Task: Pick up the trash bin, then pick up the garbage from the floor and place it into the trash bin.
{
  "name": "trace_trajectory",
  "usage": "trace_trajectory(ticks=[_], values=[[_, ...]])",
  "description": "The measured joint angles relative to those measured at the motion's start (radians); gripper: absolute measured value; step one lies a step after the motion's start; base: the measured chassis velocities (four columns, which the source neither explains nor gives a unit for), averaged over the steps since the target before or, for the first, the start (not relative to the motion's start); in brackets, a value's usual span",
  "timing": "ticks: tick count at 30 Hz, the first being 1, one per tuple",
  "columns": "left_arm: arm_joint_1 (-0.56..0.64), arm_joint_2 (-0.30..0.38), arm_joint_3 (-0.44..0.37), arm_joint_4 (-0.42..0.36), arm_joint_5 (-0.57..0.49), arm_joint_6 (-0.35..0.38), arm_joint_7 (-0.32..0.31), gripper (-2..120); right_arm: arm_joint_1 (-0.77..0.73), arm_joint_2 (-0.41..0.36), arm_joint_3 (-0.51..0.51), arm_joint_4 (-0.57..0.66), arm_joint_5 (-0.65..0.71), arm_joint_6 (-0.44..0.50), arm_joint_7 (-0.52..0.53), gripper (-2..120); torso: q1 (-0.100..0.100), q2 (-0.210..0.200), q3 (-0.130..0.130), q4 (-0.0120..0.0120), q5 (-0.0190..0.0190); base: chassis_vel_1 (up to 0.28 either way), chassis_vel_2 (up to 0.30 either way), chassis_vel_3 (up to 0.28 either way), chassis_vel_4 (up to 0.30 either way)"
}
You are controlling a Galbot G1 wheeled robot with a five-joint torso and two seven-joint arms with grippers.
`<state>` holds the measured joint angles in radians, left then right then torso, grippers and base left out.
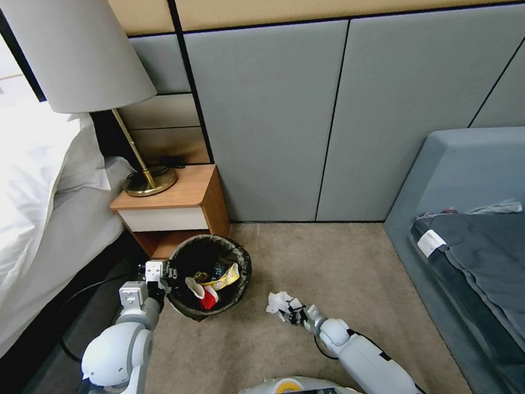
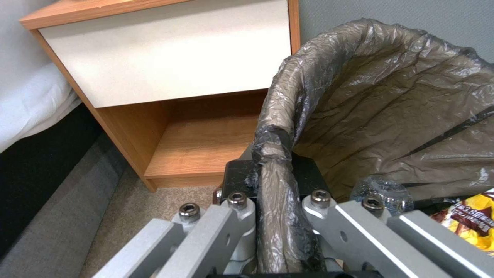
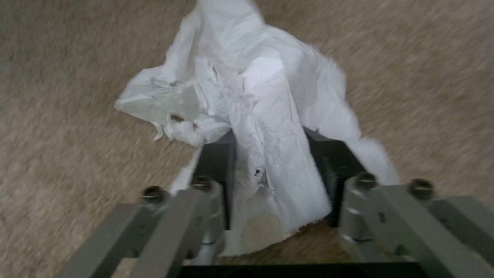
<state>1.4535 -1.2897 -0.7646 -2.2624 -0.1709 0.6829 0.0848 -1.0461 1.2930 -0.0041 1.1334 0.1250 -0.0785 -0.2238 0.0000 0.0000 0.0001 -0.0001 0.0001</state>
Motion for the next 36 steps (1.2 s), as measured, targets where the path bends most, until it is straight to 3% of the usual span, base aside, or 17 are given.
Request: trace_trajectory(ticks=[5, 16, 24, 27, 36], values=[[-0.001, 0.000, 0.000, 0.001, 0.000, -0.001, 0.000, 4, -0.002, -0.006, 0.005, 0.021, -0.001, 0.000, 0.004, 0, 0.000, 0.000, 0.000, 0.0001, 0.0000, 0.000, 0.000, 0.000, 0.000], [-0.003, 0.000, -0.001, 0.004, -0.002, -0.006, 0.001, 4, -0.004, -0.013, 0.044, 0.086, 0.007, 0.003, 0.029, 0, 0.000, 0.000, 0.000, 0.0000, -0.0001, 0.000, 0.000, 0.000, 0.000], [-0.003, 0.001, -0.001, 0.002, -0.003, -0.007, 0.003, 4, -0.027, -0.081, 0.084, 0.288, 0.068, -0.027, 0.060, 0, 0.000, 0.000, 0.000, 0.0002, 0.0000, 0.000, 0.000, 0.000, 0.000], [-0.004, 0.001, -0.002, 0.002, -0.005, -0.007, 0.003, 4, -0.052, -0.155, 0.125, 0.436, 0.121, -0.067, 0.091, 0, 0.000, 0.000, 0.000, -0.0001, -0.0002, 0.000, 0.000, 0.000, 0.000], [-0.001, 0.000, -0.006, -0.003, -0.008, -0.008, 0.003, 4, -0.083, -0.253, 0.216, 0.694, 0.230, -0.159, 0.160, 0, 0.000, 0.000, 0.000, 0.0001, 0.0001, 0.000, 0.000, 0.000, 0.000]])
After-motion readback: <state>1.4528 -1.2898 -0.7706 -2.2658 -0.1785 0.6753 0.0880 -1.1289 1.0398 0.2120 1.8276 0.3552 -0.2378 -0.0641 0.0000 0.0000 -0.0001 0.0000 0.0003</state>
